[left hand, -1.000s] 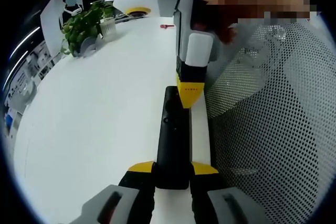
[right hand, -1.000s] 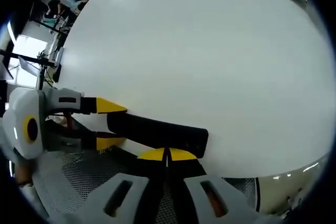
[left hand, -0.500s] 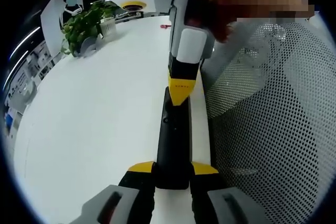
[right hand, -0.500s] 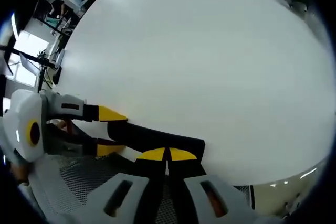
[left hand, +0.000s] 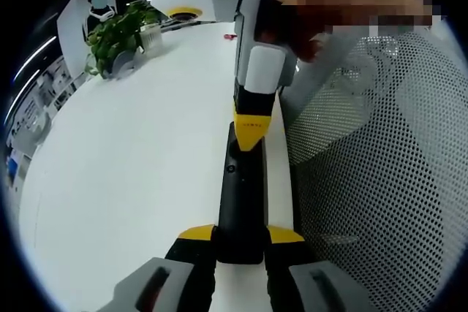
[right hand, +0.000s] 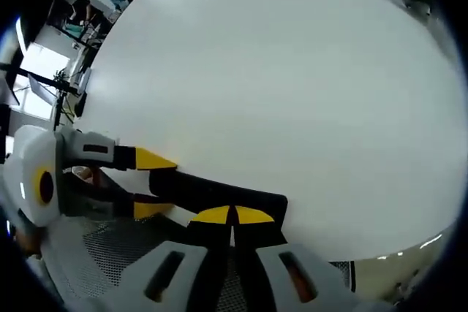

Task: Press the specified remote control buttons in sequence, fully releasing each button before pressing the next.

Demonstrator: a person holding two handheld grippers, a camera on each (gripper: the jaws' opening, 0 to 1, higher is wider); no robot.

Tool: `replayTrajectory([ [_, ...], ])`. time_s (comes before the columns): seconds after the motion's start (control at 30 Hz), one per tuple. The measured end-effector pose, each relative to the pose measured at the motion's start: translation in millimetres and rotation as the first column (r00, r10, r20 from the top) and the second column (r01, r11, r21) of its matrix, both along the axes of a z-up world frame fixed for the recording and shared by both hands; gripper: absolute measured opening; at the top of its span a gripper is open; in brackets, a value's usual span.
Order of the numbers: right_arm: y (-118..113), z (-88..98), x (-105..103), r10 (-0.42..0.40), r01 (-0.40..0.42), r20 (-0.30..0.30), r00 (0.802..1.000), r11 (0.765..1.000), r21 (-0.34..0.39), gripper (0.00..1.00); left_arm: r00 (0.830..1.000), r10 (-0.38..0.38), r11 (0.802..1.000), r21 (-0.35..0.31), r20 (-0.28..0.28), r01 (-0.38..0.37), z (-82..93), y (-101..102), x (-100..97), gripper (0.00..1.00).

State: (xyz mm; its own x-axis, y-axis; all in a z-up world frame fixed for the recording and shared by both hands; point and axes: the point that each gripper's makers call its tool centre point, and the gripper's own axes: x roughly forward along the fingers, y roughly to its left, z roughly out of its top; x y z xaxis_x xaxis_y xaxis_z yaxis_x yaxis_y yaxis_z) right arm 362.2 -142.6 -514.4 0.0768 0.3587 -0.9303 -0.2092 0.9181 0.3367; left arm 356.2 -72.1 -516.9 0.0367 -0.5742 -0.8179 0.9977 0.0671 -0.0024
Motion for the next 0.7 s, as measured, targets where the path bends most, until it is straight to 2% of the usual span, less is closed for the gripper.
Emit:
replayTrajectory([
  [0.37, 0.1, -1.4, 1.0, 0.02, -0.022, -0.042, 0.999, 0.999, -0.036, 0.0, 1.0, -0.001, 1.0, 0.0, -0.003, 0.001, -0.2, -0.4, 0.5, 0.25],
  [0.57, -0.4, -0.5, 0.4, 0.049, -0.049, -0.037, 0.998, 0.999, 0.005, 0.0, 1.0, 0.0, 1.0, -0.001, -0.002, 0.0, -0.1, -0.2, -0.1, 0.25],
  [0.7, 1.2, 1.0, -1.5, 0.054, -0.054, -0.032, 0.998, 0.999, 0.002, 0.0, 1.0, 0.001, 1.0, -0.002, -0.002, -0.001, 0.0, 0.0, -0.3, 0.25],
])
